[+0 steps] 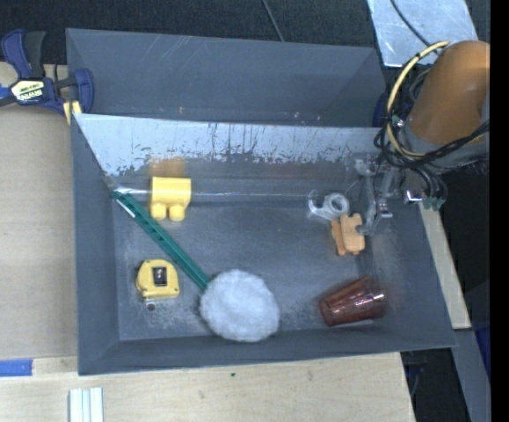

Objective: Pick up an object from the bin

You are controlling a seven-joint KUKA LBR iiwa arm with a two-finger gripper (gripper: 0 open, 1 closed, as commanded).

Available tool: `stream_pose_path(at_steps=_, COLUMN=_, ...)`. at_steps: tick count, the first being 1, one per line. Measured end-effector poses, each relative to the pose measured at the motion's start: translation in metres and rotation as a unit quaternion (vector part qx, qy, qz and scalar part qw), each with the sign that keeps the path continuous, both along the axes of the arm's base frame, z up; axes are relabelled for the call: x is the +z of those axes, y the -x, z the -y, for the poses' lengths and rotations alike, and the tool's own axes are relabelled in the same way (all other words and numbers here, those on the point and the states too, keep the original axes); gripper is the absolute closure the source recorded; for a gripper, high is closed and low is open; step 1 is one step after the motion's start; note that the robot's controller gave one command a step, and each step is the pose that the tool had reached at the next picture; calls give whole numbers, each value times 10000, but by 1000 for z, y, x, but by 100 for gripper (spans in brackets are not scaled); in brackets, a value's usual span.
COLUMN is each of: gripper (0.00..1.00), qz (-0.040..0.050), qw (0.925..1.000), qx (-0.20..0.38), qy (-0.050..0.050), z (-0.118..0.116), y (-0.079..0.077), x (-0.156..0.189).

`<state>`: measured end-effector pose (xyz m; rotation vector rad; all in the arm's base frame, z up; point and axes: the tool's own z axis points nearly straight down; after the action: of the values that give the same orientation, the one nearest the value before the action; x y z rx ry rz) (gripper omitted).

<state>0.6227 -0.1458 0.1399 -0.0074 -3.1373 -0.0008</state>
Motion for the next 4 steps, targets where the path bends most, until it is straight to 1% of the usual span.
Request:
stream_pose_path(at_steps=1, gripper=0, qz=40, qw=10000, qx=23, qy=7, z=-1, y=-2, x=5)
stream_pose_path(at_steps=2, gripper=0, qz=45, qw=9946, qx=1037, qy=-1, z=13, y=32, x=-65)
stream_pose_path(at_steps=3, gripper=0, qz=67, qw=9921, qx=1253, qy=15, z=13, y=25, x=-39)
stream_pose_path(at_steps=4, gripper=0, qz=77, qw=9945, qx=1045, qy=12, z=14, y=28, x=-59)
